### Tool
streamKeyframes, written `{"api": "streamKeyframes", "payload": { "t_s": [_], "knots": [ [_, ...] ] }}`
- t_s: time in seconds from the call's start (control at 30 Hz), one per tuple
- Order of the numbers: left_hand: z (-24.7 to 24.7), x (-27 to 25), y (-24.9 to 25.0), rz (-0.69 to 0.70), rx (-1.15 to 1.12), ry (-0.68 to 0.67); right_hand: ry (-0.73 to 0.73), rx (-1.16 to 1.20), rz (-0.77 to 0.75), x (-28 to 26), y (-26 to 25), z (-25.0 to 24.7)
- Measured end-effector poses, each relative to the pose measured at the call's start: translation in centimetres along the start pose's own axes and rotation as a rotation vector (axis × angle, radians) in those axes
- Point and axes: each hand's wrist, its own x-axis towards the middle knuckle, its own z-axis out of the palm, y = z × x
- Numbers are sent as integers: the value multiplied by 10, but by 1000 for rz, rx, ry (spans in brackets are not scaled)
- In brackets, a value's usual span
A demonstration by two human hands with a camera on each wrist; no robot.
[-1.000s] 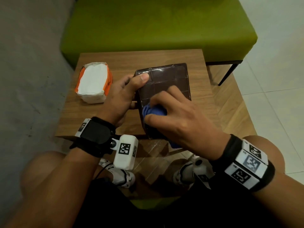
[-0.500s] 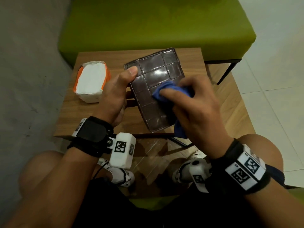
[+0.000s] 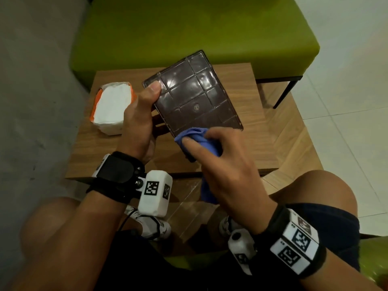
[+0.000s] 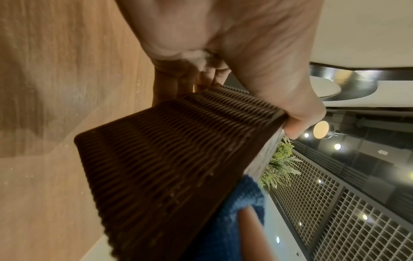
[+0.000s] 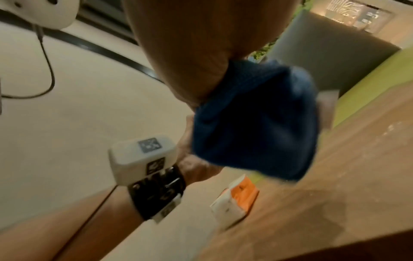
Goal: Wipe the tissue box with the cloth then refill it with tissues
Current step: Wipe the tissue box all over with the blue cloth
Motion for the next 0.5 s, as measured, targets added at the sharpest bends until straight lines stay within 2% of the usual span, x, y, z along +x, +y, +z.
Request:
{"api": "streamKeyframes", "payload": {
  "t_s": [0.07,0.13,0.2,0.27,0.33,0.4,0.5],
  "knots": [
    [-2,0,0,-2,8,1,86,8,31,7,13,-2],
    [-2,-2,-1,-6,14,-6,283,89,196,22,27,-11],
    [1,-4,-2,-11,9,-22,410,172,276,35,28,-18],
    [5,-4,-2,-20,-12,-7,337,165,204,35,12,-15],
    [6,-2,-1,-29,-47,11,166,109,60,21,-3,-6],
    [2,-1,-2,-34,-69,13,41,49,-17,8,1,-4],
    [0,-2,-5,-48,-68,30,108,-17,55,11,27,-12]
  ]
}}
